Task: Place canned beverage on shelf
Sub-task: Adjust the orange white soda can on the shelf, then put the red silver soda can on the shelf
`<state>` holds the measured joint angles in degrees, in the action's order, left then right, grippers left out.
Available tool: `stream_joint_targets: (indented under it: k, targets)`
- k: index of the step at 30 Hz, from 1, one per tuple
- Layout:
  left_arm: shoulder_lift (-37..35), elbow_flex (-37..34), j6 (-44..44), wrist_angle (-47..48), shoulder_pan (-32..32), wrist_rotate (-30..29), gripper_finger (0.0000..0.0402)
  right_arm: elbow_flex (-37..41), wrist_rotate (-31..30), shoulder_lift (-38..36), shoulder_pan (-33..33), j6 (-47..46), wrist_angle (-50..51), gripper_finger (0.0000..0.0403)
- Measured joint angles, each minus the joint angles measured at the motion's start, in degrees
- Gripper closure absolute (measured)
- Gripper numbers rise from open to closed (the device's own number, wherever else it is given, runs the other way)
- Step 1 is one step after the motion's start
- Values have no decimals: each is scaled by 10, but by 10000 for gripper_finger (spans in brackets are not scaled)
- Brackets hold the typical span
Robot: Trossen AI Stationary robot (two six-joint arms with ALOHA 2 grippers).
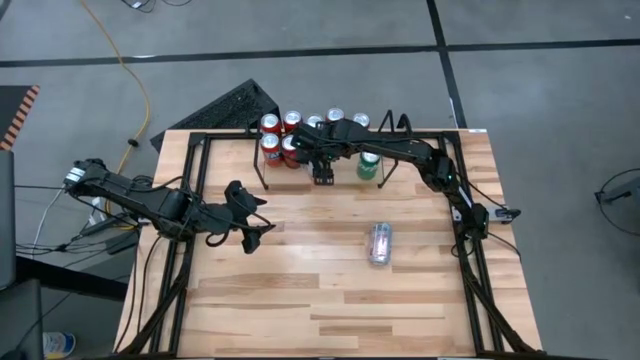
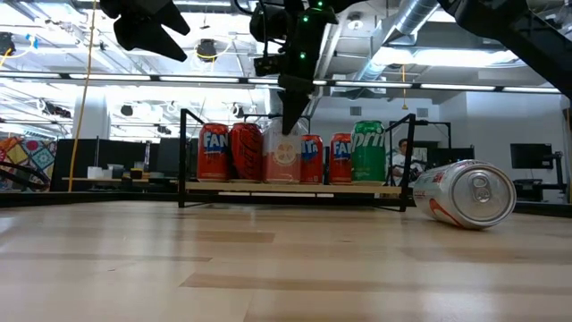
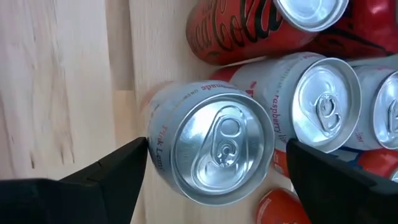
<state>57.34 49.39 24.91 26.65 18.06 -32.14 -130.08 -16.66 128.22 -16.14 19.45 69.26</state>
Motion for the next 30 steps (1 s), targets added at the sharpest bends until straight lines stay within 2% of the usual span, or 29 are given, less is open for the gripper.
stream_joint_targets:
  k: [8, 14, 18, 21, 23, 27, 30]
  targets:
    - [0, 0, 4, 0, 0, 1, 68, 0, -14, 0, 6, -13, 5, 37]
    - [0, 0, 4, 1, 0, 2, 68, -51, -16, 1, 11, -14, 34, 37]
    - [0, 0, 7, 6, 0, 4, 68, -43, -16, -29, 14, -16, 35, 37]
    - [0, 0, 10, 15, 1, 4, 68, -45, -12, -60, 19, -27, 88, 39]
    - [0, 0, 10, 13, 6, 1, 68, -45, 12, -75, 26, -48, 133, 43]
    - [0, 0, -13, 13, 26, -1, 68, -42, 126, -113, 43, -135, 195, 62]
    - [0, -14, -17, -10, 40, -4, 68, -9, 149, -154, 82, -194, 205, 77]
